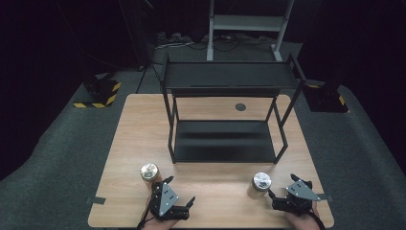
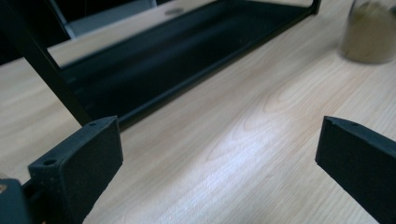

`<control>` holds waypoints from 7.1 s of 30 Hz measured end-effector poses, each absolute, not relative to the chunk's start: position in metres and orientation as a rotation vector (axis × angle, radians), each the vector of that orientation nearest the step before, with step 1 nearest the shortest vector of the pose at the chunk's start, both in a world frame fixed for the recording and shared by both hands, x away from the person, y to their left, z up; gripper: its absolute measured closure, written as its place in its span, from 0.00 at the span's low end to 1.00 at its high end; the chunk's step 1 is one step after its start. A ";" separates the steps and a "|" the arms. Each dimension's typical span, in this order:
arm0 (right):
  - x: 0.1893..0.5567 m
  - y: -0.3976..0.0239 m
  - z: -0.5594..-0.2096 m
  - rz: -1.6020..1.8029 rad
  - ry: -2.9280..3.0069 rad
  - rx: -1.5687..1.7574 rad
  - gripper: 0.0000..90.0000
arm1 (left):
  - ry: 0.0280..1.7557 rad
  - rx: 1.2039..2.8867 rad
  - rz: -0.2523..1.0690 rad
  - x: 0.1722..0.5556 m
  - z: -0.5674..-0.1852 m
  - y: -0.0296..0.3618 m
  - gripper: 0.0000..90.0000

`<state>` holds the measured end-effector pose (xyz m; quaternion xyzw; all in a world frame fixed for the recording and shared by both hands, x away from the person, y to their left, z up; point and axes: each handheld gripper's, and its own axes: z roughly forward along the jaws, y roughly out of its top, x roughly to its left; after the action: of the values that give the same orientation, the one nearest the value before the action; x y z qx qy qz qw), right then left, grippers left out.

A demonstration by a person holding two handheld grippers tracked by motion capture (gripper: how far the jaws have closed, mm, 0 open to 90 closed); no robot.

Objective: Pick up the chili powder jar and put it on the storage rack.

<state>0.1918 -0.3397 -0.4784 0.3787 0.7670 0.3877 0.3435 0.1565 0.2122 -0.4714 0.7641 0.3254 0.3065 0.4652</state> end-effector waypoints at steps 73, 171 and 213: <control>0.193 -0.342 -0.478 1.023 1.989 1.001 0.00 | 1.044 1.628 0.826 0.163 -0.482 0.288 0.08; 0.194 -0.344 -0.478 1.037 1.987 1.017 0.00 | 0.776 1.508 0.746 0.203 -0.380 0.218 0.38; 0.194 -0.346 -0.478 1.043 1.987 1.021 0.00 | 0.706 1.391 0.801 0.238 -0.297 0.201 0.38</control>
<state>0.1940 -0.3455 -0.4781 0.3907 0.7603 0.3991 0.3317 0.2384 0.2010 -0.2970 0.6099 0.3093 0.3511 0.6396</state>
